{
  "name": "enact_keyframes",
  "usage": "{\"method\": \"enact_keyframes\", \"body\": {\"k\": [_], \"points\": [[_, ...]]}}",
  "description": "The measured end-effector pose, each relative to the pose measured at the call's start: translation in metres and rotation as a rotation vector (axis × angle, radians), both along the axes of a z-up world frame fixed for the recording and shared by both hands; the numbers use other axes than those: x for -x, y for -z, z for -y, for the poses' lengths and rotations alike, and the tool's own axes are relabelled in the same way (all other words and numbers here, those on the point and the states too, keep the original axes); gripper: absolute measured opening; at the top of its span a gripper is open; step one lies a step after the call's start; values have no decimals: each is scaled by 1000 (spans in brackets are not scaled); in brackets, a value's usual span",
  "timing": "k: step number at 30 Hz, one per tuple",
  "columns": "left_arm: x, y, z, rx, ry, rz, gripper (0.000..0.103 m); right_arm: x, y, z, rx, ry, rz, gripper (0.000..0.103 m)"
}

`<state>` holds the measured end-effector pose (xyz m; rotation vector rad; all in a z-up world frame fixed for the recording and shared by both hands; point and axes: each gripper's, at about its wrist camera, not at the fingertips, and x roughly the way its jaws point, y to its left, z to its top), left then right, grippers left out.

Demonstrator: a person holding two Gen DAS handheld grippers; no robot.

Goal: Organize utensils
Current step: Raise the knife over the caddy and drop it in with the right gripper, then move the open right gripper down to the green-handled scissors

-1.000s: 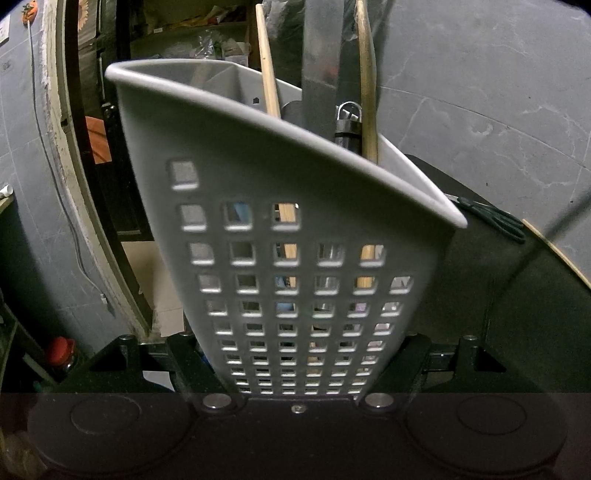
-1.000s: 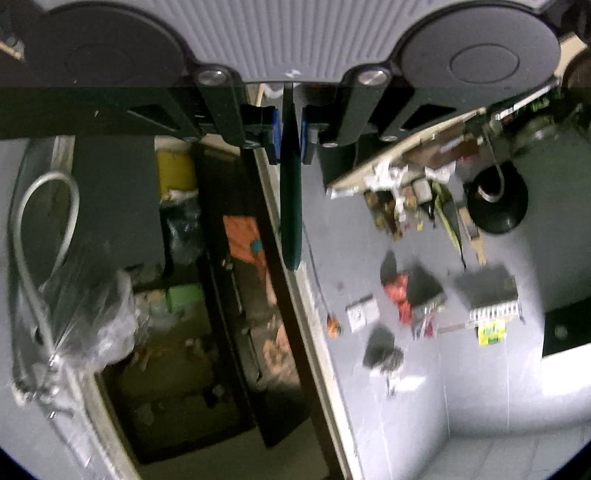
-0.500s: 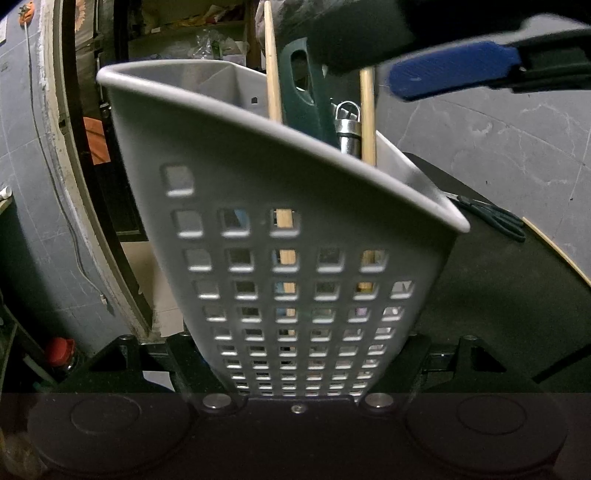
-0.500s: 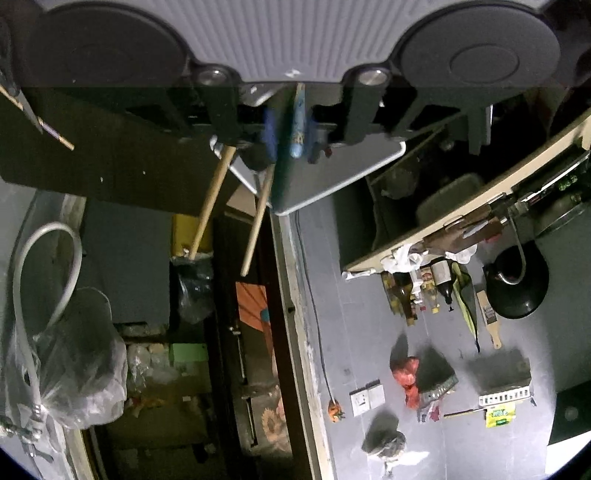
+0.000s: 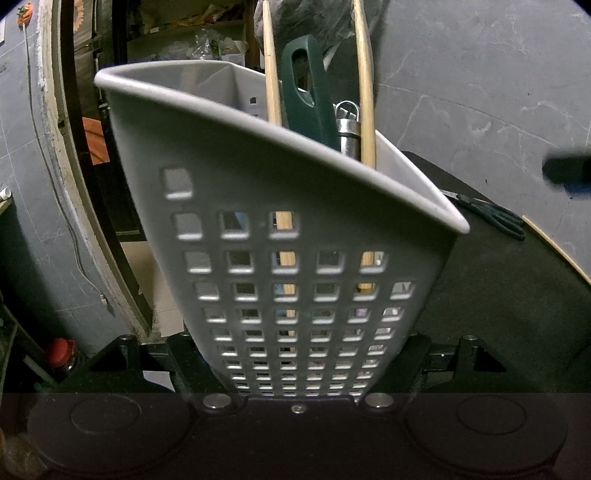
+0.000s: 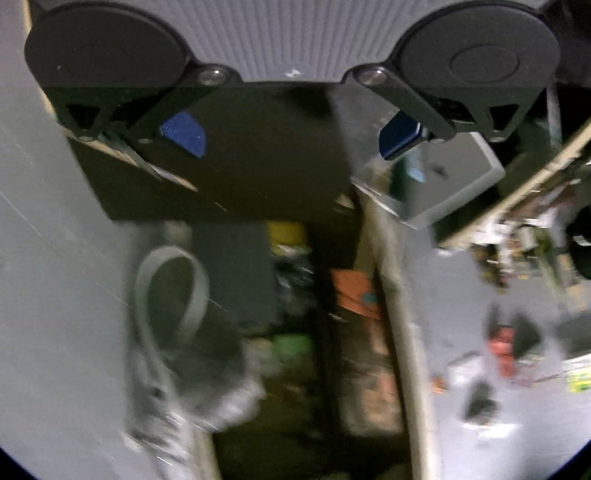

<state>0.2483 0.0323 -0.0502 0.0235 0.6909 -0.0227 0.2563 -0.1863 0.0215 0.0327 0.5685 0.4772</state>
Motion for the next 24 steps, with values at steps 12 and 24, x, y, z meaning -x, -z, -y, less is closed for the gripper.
{"method": "enact_keyframes", "body": {"k": [12,24], "points": [[-4,-1,3,-14,9,-9,76,-33,68,58,34,307,-169,103],[-9,-1,3,-17,17,-18,76,-116,92,58,51,272,-125,103]]}}
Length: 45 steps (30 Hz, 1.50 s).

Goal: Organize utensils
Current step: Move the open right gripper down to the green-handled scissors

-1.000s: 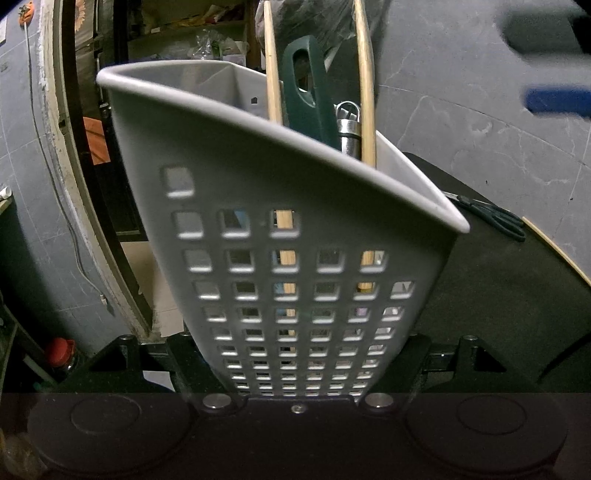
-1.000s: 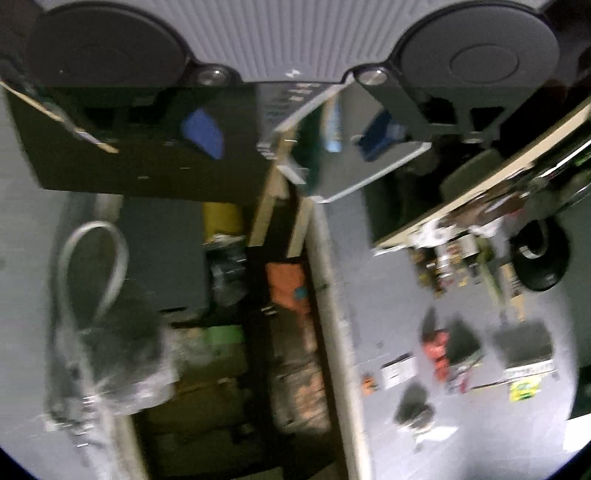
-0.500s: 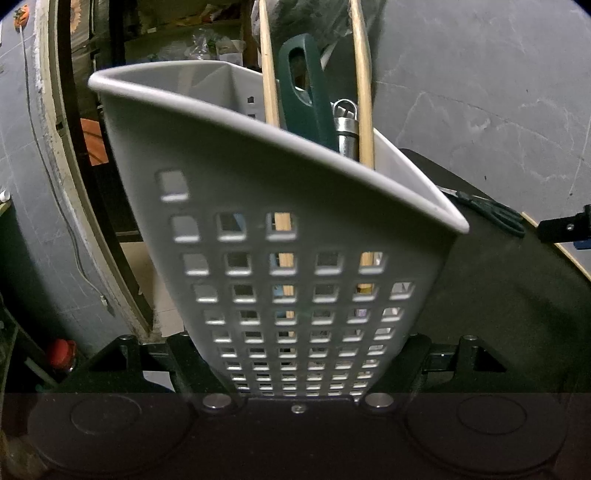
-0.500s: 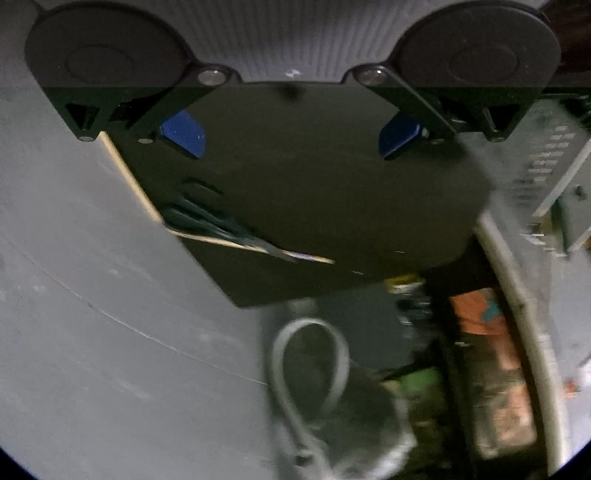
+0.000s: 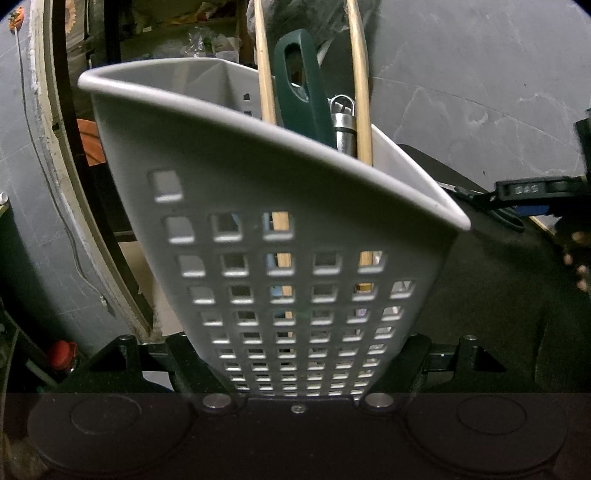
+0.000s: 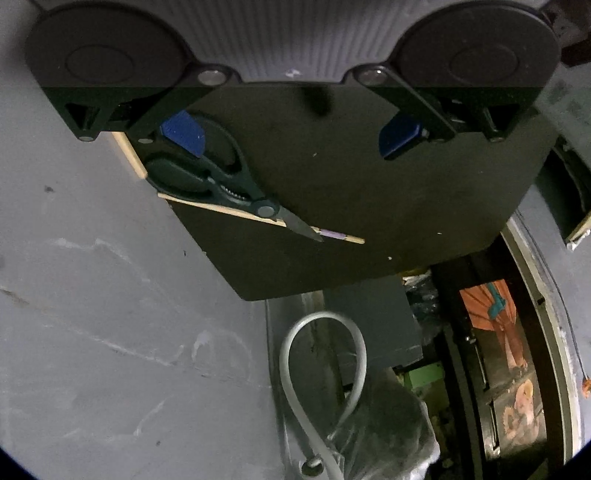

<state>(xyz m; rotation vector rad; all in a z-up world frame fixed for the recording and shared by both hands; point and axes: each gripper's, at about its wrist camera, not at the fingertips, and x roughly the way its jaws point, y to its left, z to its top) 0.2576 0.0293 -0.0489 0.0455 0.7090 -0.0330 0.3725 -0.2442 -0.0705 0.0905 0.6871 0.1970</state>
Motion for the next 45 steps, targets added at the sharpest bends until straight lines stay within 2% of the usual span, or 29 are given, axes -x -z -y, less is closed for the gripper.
{"method": "enact_keyframes", "body": {"k": [5,13,23,35,40,45], "points": [[-1,0,-1,0,3,-1,77,-19,21,6,6,11,-87,103],[-1,0,-1,-1,3,0,76,-12,17,4,14,-76,-125,103],[0,0,-1,0,0,3,76,41,8,-4,-193,-115,-227,103],[2,-1,-1,-2,3,5,76,95,4,-54,-298,-240,-275,102],[2,0,-1,-1,3,7,76,110,0,-63,-358,-360,-336,103],[5,1,-2,4,1,9,76,100,-23,-44,-307,-389,-266,103]]}}
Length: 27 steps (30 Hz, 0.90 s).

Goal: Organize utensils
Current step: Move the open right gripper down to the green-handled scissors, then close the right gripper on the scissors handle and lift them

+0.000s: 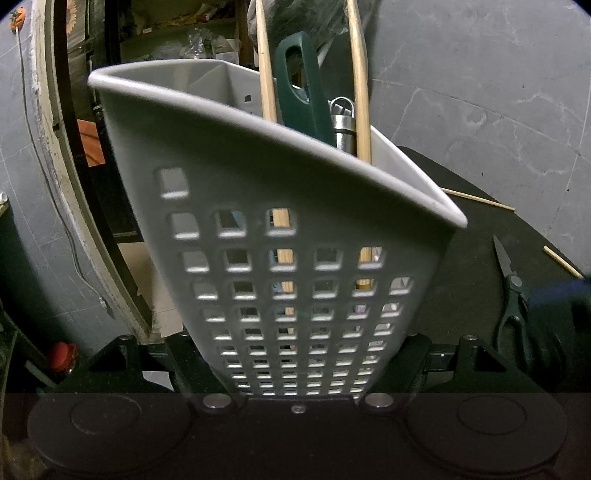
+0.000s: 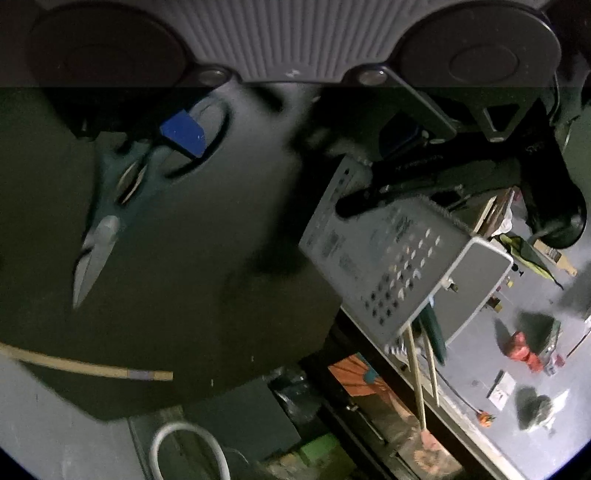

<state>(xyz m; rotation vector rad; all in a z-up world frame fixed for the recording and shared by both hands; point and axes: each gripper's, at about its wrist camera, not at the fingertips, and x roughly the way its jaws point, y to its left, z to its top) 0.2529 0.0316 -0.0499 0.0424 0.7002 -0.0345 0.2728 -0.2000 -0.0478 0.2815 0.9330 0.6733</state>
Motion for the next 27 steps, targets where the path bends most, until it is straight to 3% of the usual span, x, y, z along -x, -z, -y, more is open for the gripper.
{"method": "enact_keyframes", "body": {"k": [5,8,13,20,27], "points": [[2,0,1,-8,2,-1,76,-41,-2,18,36,26,41,103],[2,-1,1,-9,3,-1,76,-71,5,16,7,27,9,103],[1,-2,1,-7,3,0,76,-86,18,27,67,122,-36,102],[1,-1,0,0,-3,5,76,-33,21,73,98,268,-90,102],[2,0,0,1,-4,4,76,37,19,84,79,419,-206,103]]}}
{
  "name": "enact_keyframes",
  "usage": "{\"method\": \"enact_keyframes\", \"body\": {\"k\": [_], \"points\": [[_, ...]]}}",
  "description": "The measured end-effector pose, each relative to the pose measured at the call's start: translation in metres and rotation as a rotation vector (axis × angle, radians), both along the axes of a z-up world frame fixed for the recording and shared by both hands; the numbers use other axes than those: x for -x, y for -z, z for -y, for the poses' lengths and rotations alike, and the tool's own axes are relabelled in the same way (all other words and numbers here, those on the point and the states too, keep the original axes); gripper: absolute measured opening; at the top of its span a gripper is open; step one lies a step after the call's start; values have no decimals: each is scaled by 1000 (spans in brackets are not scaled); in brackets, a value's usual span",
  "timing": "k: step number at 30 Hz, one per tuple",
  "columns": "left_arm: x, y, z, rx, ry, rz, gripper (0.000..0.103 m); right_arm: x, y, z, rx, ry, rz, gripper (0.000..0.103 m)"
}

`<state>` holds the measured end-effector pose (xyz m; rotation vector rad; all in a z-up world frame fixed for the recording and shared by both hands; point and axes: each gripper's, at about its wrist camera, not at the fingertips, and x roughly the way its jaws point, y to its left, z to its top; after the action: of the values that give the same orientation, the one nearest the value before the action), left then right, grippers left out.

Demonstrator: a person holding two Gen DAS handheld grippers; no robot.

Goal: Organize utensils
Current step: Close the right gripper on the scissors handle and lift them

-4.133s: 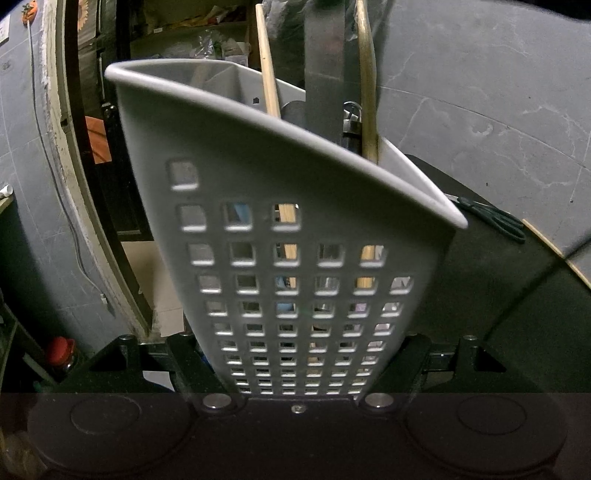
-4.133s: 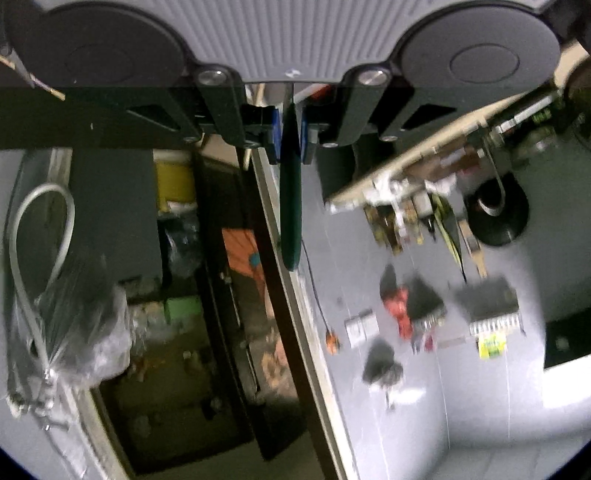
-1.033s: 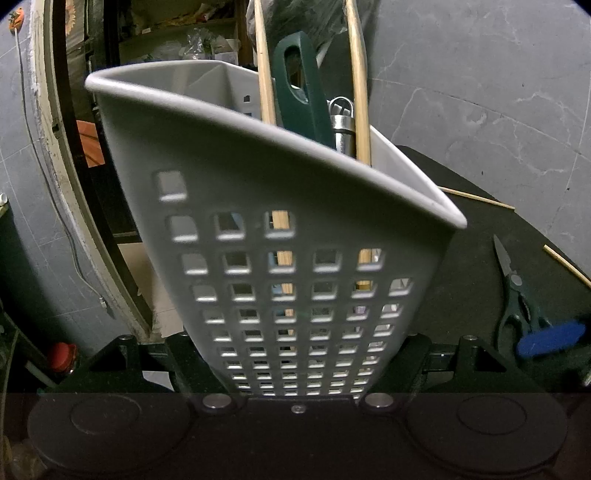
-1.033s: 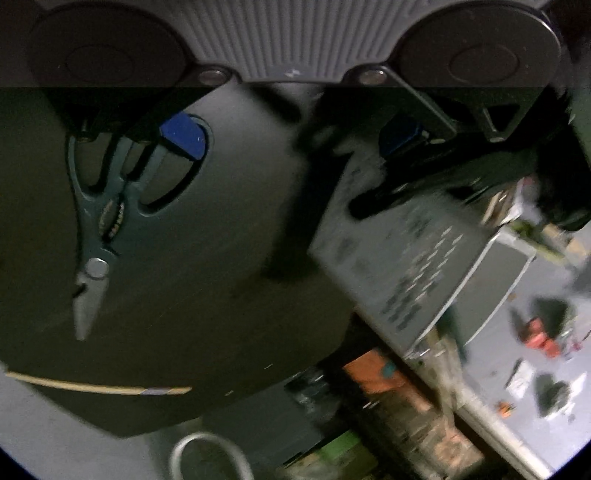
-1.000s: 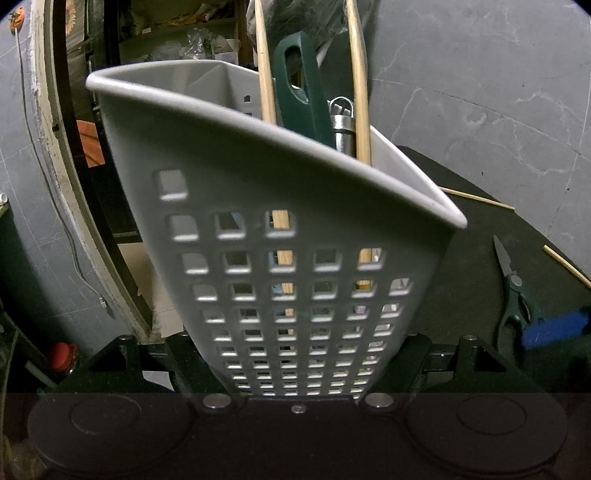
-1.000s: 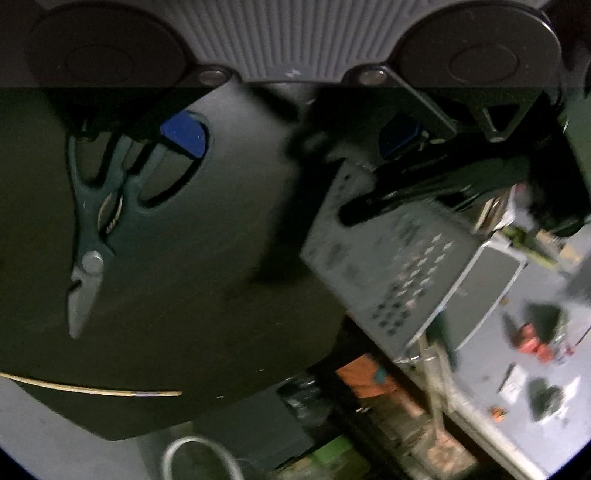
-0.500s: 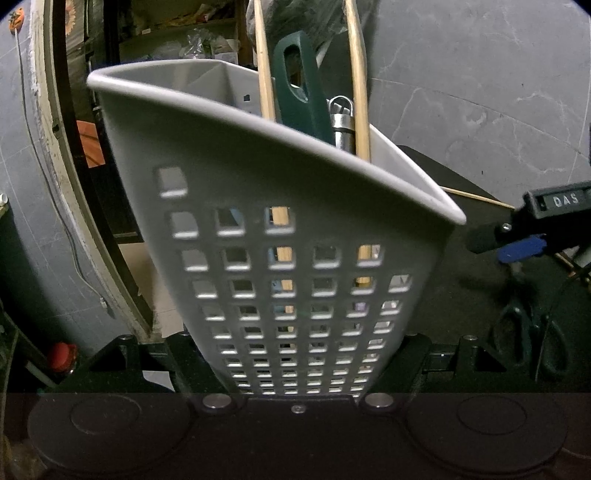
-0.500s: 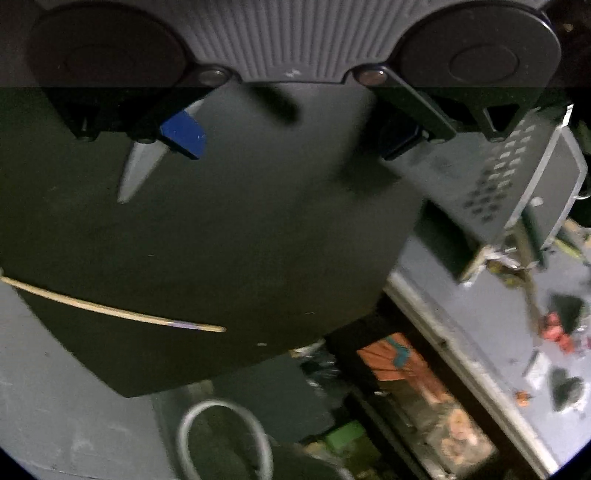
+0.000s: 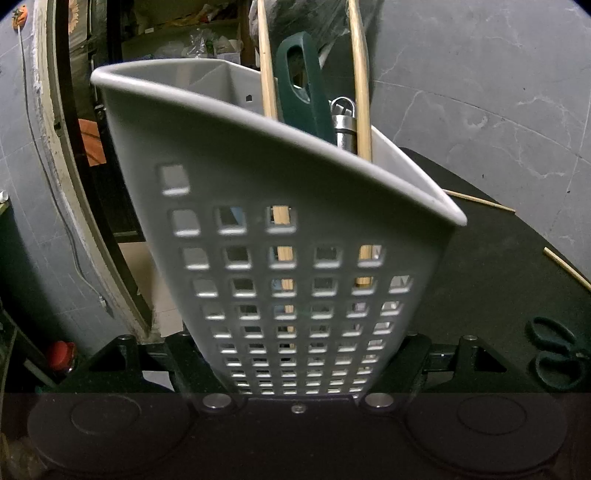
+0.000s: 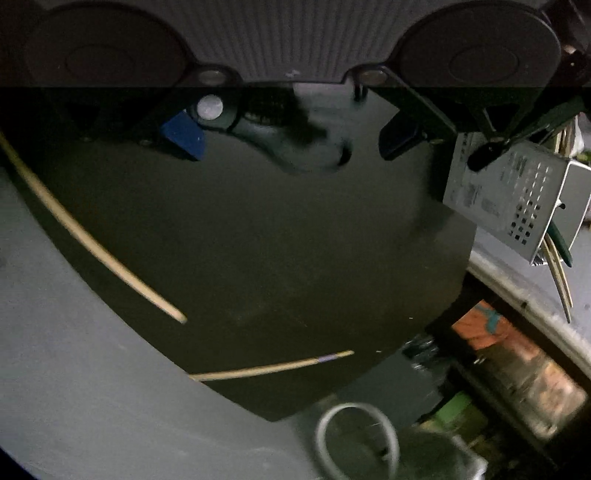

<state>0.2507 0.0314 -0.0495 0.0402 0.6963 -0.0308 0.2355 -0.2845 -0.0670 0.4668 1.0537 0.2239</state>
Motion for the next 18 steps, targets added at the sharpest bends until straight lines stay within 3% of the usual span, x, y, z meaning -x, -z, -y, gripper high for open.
{"method": "enact_keyframes", "body": {"k": [4,8,12,15,18], "points": [[0,-1,0,0,1,0,76,19,-7,-7,19,-103,-63,103],[0,-2,0,2,1,1,76,20,-31,-22,204,-262,-10,103],[0,0,1,3,-3,3,76,13,-40,-41,377,-351,53,102],[1,0,0,4,-1,3,76,2,-35,-55,420,-391,61,94],[1,1,-1,7,-3,2,76,-6,-32,-69,465,-434,94,93]]}}
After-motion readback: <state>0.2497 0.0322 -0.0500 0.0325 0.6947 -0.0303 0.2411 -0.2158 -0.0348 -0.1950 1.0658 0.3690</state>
